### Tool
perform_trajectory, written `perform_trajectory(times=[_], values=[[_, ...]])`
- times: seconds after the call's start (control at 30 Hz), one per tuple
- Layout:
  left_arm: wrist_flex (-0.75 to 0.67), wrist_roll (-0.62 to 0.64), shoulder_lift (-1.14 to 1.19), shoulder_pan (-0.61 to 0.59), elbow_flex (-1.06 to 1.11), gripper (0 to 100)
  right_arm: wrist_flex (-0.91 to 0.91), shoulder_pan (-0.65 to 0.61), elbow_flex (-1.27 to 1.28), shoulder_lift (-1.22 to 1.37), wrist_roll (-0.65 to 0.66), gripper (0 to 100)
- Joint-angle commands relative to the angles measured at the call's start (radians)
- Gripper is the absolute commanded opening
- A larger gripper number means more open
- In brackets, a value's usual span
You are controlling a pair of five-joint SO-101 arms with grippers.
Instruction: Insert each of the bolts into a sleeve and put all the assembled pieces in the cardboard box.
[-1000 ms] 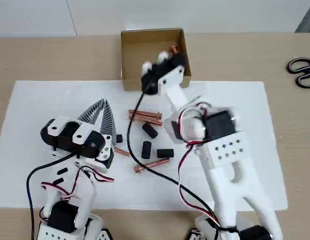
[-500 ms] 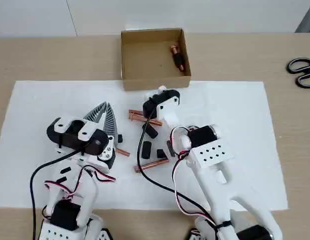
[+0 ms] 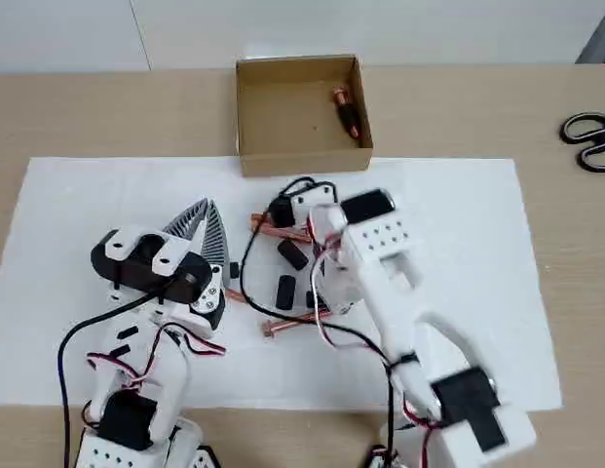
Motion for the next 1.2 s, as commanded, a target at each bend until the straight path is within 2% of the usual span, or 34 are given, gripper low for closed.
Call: perform_trajectory(times=[0.0, 0.07, 0.3, 0.4, 0.67, 1.17], values=[[-0.003, 0.005, -0.012, -0.003, -0.002, 1, 0.104, -0.004, -0.150, 0.062, 0.072, 13.9], [-0.003, 0.005, -0.012, -0.003, -0.002, 1, 0.101, -0.004, -0.173, 0.088, 0.101, 13.9], [-0.003, 0.005, -0.012, -0.003, -0.001, 1, 0.054, -0.036, -0.196, 0.185, 0.351, 14.0], [-0.003, 0.005, -0.012, -0.003, -0.001, 1, -0.002, -0.042, -0.198, 0.239, 0.400, 14.0], [-0.003, 0.005, -0.012, -0.005, -0.001, 1, -0.193, -0.042, -0.198, 0.271, 0.473, 14.0], [-0.003, 0.005, -0.012, -0.005, -0.001, 1, -0.194, -0.122, -0.189, 0.275, 0.474, 14.0]])
